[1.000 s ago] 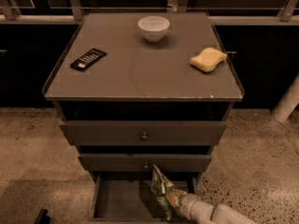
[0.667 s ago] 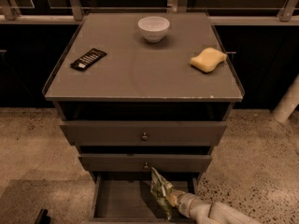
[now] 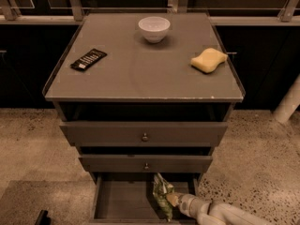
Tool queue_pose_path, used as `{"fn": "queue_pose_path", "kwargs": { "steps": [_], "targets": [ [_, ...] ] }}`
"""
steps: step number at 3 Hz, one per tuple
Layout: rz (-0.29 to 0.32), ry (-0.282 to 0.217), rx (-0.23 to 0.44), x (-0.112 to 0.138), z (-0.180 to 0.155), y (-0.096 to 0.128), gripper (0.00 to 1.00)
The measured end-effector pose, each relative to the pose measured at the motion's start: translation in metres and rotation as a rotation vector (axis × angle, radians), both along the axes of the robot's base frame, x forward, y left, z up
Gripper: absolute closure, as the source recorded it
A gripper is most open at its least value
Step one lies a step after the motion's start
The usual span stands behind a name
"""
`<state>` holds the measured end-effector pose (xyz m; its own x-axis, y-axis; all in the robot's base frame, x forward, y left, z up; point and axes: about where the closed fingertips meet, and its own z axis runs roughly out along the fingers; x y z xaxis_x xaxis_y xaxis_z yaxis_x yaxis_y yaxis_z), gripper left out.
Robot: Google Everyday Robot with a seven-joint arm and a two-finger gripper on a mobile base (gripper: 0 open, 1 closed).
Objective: Place green jalapeno chip bag into bottom drawer
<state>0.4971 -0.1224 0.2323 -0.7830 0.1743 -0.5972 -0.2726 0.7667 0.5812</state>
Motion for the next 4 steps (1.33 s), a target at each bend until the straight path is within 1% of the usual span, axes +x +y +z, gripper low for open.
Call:
{"fn": "queue_pose_path", "kwargs": {
  "steps": [1, 4],
  "targets": [
    [0.001, 0.005, -0.003, -0.0007, -0.0021, -0.0013, 0.81],
    [0.001, 0.005, -0.003, -0.0007, -0.0021, -0.0012, 0.11]
  ]
}}
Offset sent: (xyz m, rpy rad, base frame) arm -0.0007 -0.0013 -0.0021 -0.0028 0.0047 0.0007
